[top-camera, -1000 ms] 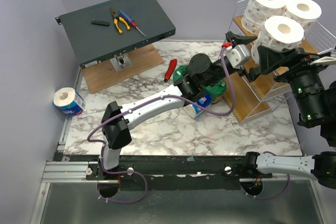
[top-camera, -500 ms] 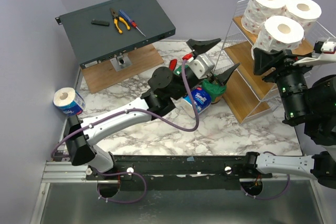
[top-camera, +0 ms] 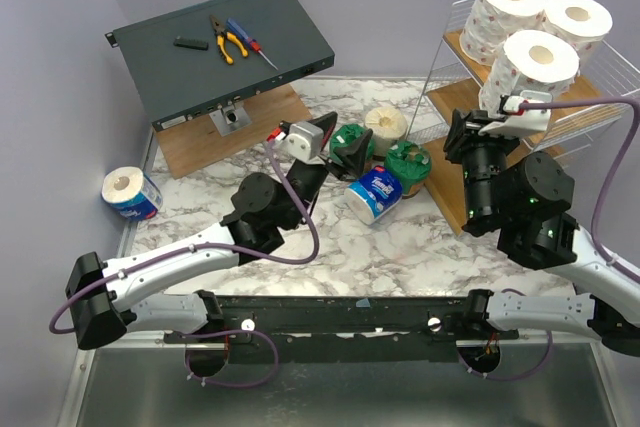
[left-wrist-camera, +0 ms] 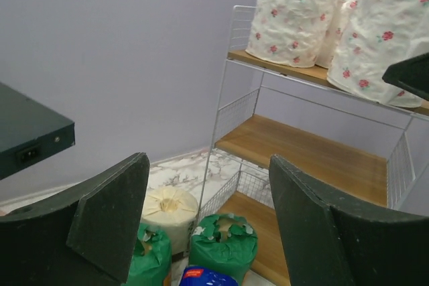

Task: Place and organize the paper towels onto the shelf
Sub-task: Adjust the paper towel on the shelf.

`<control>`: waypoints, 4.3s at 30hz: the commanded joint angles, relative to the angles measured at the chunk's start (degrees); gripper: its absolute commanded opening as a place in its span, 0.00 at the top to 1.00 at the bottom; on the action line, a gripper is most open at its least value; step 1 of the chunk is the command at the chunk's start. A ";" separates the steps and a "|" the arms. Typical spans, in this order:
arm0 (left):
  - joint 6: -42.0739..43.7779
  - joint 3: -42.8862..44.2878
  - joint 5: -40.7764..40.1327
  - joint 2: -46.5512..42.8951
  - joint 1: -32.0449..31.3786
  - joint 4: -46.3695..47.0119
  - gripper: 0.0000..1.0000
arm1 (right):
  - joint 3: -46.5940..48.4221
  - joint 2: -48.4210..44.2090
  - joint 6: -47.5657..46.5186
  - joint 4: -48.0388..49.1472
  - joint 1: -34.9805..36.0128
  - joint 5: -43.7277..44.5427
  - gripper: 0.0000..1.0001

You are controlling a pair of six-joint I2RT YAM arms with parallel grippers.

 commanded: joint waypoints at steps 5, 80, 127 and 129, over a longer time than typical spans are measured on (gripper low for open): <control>-5.22 -4.78 -6.77 -6.06 0.08 -0.46 0.25 | -3.36 -0.67 -12.76 17.37 -0.30 10.28 0.70; -29.87 57.21 58.22 42.75 9.52 -12.42 0.18 | -54.53 14.68 40.86 20.31 -10.44 -60.46 0.43; -34.14 75.30 52.82 59.57 3.79 -11.30 0.32 | -54.10 11.12 41.09 14.37 -10.21 -57.84 0.48; -34.53 75.39 53.02 59.99 3.46 -10.51 0.32 | -54.21 11.25 41.00 14.34 -10.24 -57.68 0.48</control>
